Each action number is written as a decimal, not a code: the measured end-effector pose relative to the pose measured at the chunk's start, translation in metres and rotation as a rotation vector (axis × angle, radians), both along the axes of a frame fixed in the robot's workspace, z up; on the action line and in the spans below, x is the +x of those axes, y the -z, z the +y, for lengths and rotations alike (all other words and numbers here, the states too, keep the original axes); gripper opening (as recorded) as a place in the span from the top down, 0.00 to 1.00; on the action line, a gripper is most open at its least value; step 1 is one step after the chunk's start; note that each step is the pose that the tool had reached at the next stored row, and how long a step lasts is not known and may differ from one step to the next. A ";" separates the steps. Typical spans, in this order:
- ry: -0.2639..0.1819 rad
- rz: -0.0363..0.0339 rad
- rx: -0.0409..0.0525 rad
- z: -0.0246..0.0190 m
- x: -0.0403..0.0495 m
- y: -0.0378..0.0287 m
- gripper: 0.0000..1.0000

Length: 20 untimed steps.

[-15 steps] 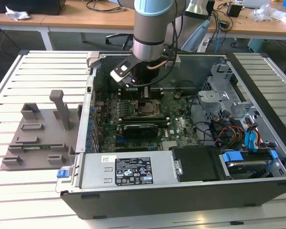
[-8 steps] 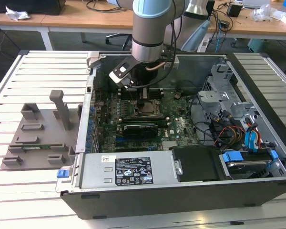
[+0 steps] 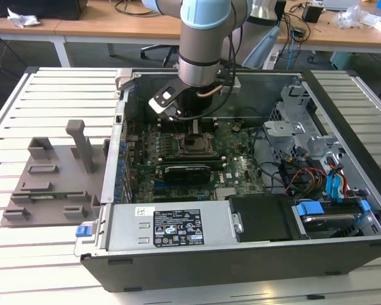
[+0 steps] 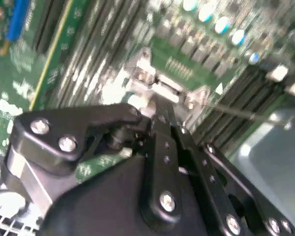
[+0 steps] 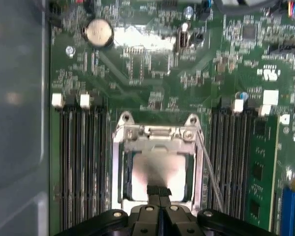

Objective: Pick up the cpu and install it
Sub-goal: 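Close the cpu cover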

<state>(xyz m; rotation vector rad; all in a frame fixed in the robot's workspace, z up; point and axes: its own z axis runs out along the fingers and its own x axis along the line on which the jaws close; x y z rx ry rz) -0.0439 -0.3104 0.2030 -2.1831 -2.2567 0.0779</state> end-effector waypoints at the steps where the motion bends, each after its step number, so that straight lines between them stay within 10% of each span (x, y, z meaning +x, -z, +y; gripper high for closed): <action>1: 0.000 0.0003 0.0001 0.0000 0.0027 0.0000 0.89; 20: 0.000 0.0003 -0.0029 0.0000 0.0074 -0.0263 0.89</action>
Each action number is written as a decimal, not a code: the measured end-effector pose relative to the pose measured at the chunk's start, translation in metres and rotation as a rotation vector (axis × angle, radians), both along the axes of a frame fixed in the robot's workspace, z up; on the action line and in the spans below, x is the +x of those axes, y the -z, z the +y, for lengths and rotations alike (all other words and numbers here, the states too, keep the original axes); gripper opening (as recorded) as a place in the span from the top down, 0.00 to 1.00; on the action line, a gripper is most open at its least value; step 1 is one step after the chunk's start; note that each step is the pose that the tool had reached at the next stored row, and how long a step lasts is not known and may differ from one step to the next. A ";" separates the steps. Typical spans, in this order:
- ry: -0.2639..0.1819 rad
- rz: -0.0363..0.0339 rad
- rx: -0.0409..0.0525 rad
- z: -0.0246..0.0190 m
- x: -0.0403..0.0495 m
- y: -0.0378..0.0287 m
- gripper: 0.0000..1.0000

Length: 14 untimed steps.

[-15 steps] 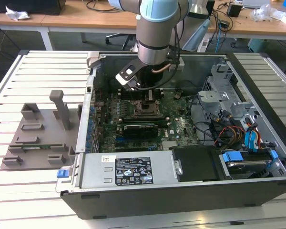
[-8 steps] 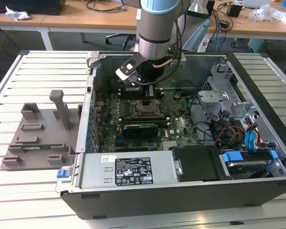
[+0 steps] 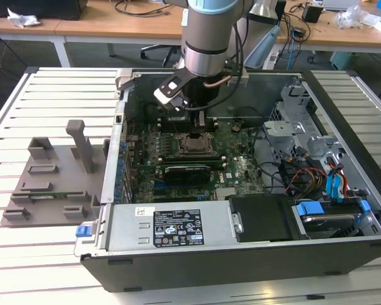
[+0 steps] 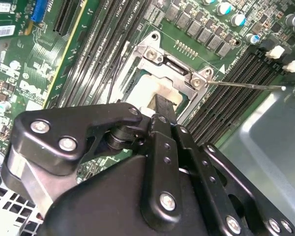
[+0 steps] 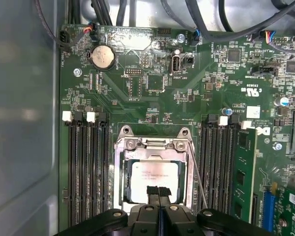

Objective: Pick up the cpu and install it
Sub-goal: 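Close the cpu cover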

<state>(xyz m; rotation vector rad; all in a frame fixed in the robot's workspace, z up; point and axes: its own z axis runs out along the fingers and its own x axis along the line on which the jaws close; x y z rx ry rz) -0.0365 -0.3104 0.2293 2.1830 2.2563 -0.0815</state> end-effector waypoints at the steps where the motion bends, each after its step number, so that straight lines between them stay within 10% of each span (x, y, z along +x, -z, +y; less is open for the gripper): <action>1: 0.000 0.0000 -0.0004 0.0000 0.0000 -0.0020 0.89; 14: 0.000 0.0000 -0.0040 0.0000 0.0000 -0.0377 0.89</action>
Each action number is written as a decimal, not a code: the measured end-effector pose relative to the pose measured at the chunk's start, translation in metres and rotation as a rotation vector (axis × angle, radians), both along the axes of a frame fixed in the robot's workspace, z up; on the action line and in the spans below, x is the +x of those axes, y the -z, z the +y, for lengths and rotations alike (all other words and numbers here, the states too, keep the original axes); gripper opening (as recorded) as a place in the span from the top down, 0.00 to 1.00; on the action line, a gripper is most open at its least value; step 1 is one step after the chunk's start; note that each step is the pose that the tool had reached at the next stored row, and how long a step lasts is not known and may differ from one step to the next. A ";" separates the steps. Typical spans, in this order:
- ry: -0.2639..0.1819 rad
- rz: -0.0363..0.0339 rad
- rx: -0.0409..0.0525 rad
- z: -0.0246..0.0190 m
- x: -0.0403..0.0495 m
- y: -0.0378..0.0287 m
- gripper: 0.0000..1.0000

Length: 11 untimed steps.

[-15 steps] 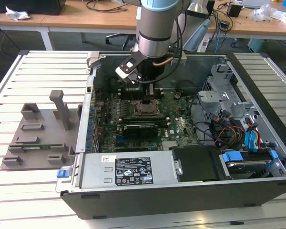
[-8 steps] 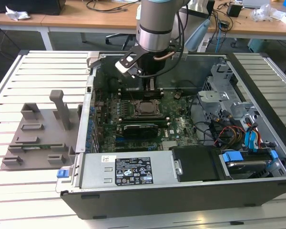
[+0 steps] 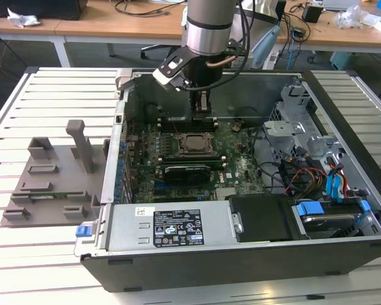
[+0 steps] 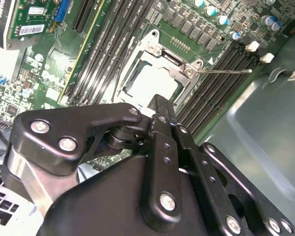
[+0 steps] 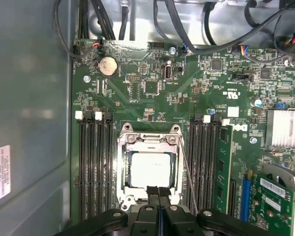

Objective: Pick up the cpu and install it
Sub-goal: 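Close the cpu cover, then install the first cpu locking lever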

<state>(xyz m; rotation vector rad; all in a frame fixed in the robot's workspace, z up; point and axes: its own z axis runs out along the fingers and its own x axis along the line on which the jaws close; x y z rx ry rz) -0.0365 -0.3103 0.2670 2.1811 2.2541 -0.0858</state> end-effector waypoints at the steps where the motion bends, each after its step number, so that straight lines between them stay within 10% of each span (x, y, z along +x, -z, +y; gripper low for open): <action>1: 0.000 -0.0002 0.0003 0.0000 0.0000 -0.0006 0.89; 11: 0.000 0.0000 0.0001 0.0000 0.0000 -0.0008 0.89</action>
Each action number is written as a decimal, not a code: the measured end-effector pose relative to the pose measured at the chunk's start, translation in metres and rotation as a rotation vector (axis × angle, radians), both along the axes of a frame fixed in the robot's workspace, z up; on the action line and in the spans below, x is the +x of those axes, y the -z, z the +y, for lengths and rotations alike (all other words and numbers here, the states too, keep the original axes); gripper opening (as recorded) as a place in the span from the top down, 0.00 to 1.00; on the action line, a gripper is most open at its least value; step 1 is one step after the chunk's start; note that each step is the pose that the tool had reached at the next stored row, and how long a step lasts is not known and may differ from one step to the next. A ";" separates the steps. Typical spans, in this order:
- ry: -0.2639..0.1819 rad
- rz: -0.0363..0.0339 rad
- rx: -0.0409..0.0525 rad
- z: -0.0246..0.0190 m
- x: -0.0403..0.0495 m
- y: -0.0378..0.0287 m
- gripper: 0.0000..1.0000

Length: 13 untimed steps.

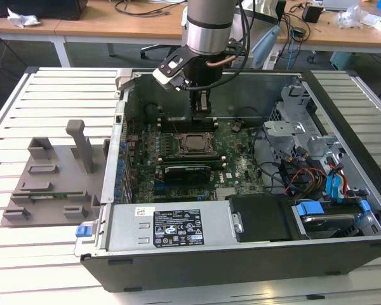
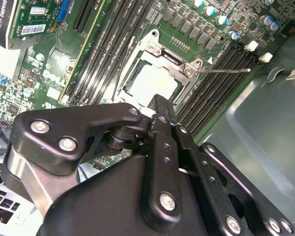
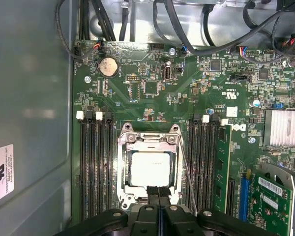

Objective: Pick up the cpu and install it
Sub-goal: 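Install the first cpu locking lever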

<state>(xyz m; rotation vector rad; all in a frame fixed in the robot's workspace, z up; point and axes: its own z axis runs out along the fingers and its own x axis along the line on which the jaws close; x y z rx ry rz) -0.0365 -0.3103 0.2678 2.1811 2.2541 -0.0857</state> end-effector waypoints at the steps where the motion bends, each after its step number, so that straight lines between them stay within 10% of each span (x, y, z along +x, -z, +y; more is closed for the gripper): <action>1: 0.000 0.0000 -0.0001 0.0000 0.0000 0.0000 0.89; 10: -0.049 0.0001 -0.0003 0.0000 0.0001 -0.0001 0.89; 13: -0.132 0.0001 -0.0002 0.0000 0.0001 -0.0001 0.89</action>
